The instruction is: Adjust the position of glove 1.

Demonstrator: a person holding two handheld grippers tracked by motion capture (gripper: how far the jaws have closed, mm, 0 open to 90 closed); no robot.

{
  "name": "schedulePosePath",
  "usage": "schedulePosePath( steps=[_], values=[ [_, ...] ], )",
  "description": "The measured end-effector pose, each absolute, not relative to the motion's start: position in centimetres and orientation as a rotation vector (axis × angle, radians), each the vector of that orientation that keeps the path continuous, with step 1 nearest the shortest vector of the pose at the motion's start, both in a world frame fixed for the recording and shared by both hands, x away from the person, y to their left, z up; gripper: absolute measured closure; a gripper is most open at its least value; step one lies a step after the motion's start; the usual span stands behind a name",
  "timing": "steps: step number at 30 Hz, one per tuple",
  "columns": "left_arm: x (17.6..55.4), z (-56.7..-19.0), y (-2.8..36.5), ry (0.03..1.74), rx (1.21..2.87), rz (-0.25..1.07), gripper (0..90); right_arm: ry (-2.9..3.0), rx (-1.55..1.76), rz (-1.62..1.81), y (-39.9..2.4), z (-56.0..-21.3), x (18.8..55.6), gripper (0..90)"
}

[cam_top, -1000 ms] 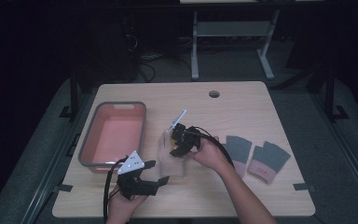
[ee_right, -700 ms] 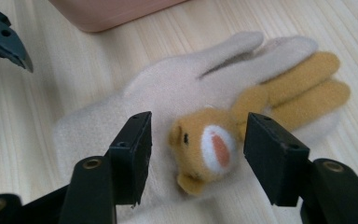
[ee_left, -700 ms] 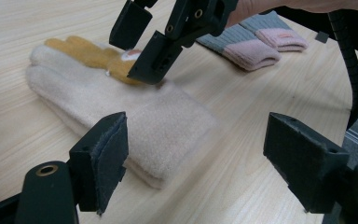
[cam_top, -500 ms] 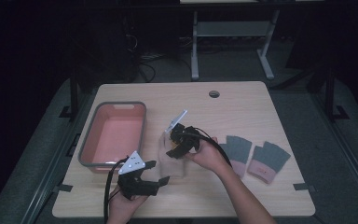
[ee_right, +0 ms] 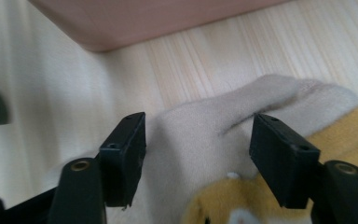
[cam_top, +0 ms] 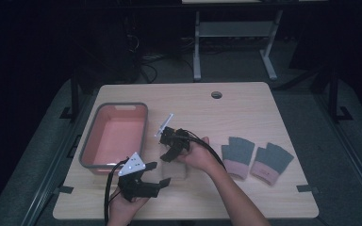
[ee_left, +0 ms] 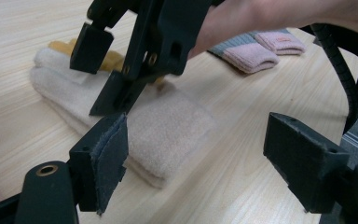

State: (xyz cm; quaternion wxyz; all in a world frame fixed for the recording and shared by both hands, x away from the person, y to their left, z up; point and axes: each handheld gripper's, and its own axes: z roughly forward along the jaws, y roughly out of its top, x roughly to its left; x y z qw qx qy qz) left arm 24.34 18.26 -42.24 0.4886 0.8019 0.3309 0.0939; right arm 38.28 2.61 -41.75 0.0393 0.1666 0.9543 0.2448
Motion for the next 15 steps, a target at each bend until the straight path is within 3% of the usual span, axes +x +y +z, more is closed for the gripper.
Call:
schedulePosePath(
  steps=[15],
  values=[
    [24.3,-42.2,18.2,0.804,1.951,0.225,21.8,2.937,0.528,0.634,1.9,-42.6,38.4,39.5]
  ],
)
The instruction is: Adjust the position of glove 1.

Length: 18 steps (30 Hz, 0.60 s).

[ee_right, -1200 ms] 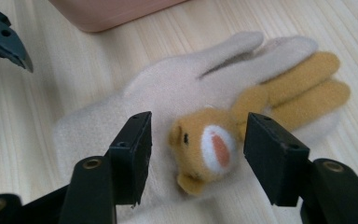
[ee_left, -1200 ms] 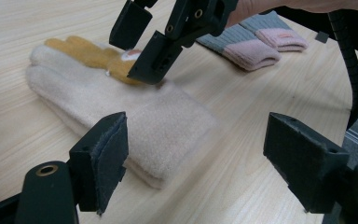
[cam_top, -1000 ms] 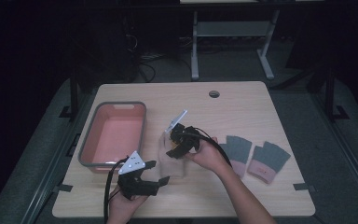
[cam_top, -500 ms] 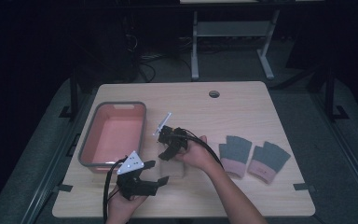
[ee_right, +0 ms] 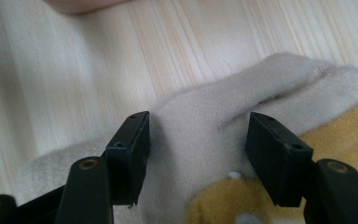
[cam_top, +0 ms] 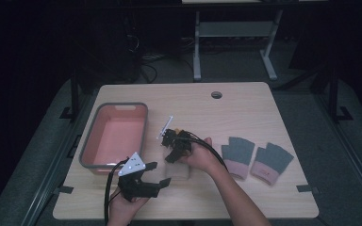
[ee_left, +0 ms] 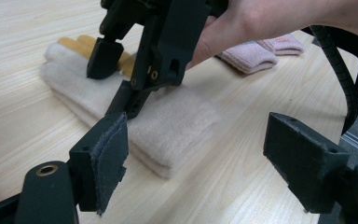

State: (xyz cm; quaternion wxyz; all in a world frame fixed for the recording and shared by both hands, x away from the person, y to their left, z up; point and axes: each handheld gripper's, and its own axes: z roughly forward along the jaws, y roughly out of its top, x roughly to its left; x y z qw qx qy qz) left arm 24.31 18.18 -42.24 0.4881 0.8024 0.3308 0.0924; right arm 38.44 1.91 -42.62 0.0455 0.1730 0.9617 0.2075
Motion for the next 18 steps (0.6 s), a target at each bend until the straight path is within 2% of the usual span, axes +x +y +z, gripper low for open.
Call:
schedulePosePath(
  steps=[13,18],
  values=[
    [24.4,-42.6,17.4,0.801,1.969,0.209,21.8,2.917,0.621,0.666,-1.3,-42.7,38.0,39.4],
    [24.8,-42.7,16.8,0.816,1.971,0.189,21.9,2.900,0.672,0.741,-2.0,-42.2,37.8,34.3]
  ],
)
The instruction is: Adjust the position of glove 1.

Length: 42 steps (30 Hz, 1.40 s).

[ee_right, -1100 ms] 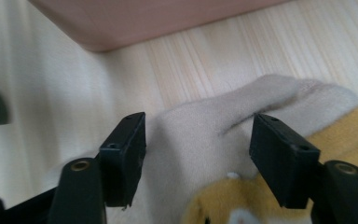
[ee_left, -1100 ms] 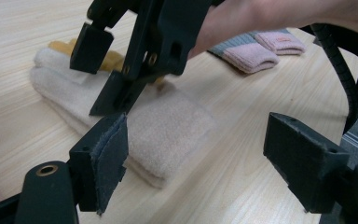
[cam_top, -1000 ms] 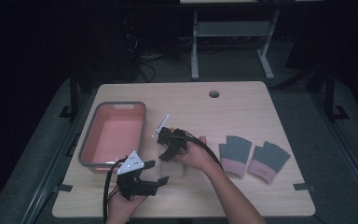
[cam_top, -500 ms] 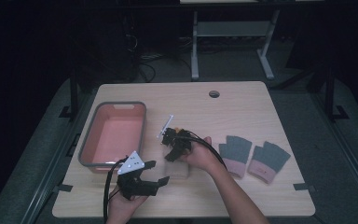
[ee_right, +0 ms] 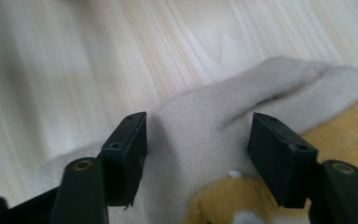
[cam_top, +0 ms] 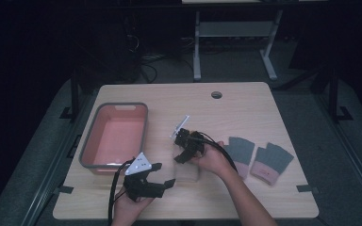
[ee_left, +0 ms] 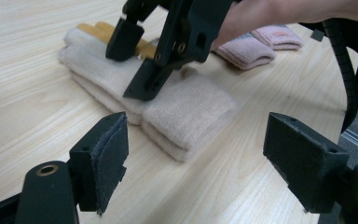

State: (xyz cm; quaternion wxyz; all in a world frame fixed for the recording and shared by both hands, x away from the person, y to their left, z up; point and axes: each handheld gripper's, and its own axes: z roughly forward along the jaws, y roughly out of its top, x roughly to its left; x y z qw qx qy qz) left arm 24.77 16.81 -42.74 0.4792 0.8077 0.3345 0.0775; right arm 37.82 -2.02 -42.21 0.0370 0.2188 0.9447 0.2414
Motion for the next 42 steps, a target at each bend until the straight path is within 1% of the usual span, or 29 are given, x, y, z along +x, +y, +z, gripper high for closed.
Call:
schedulePosePath(
  steps=[5,10,14,22,28,39,42],
  values=[
    [25.6,-42.9,16.1,0.854,1.968,0.162,22.2,2.860,0.770,0.828,-3.7,-41.1,37.4,28.6],
    [26.6,-42.9,15.1,0.906,1.973,0.153,22.5,2.825,0.939,0.942,-6.0,-40.3,36.8,27.4],
    [27.6,-43.3,14.4,0.984,1.961,0.110,22.6,2.792,1.032,0.975,-7.6,-40.5,36.2,27.4],
    [29.2,-44.3,13.8,1.085,1.946,0.022,23.0,2.752,1.230,1.056,-10.1,-42.3,35.7,28.1],
    [29.9,-45.0,13.7,1.146,1.949,-0.025,23.4,2.751,1.342,1.059,-10.5,-43.4,35.5,28.7],
    [30.6,-46.3,13.3,1.197,1.973,-0.104,23.4,2.744,1.432,1.099,-10.0,-44.9,35.7,29.9],
    [30.6,-46.3,13.3,1.202,1.970,-0.107,23.9,2.738,1.460,1.102,-9.9,-45.2,35.8,30.6]
  ],
)
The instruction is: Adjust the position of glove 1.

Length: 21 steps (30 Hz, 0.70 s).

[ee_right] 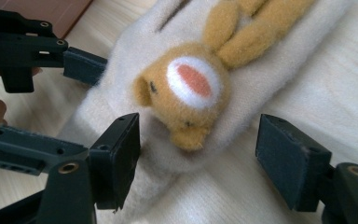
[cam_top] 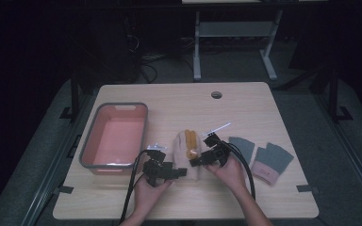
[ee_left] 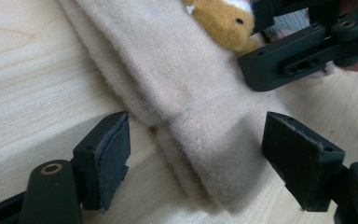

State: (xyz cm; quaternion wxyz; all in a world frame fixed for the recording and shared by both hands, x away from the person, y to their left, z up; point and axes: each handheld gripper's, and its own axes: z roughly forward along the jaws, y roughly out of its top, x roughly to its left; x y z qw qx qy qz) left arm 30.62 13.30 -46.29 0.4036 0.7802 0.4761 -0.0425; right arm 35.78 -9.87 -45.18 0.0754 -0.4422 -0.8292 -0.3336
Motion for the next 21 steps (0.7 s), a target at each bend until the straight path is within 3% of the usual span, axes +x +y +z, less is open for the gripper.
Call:
schedulePosePath(
  steps=[11,21],
  values=[
    [30.64,-46.33,13.17,1.195,1.979,-0.112,32.0,-2.449,-1.391,-0.996,-9.36,-45.59,35.55,38.0],
    [31.12,-46.54,12.88,1.187,1.965,-0.174,43.2,-2.379,-1.438,-1.005,-9.05,-45.83,35.38,52.9]
  ],
)
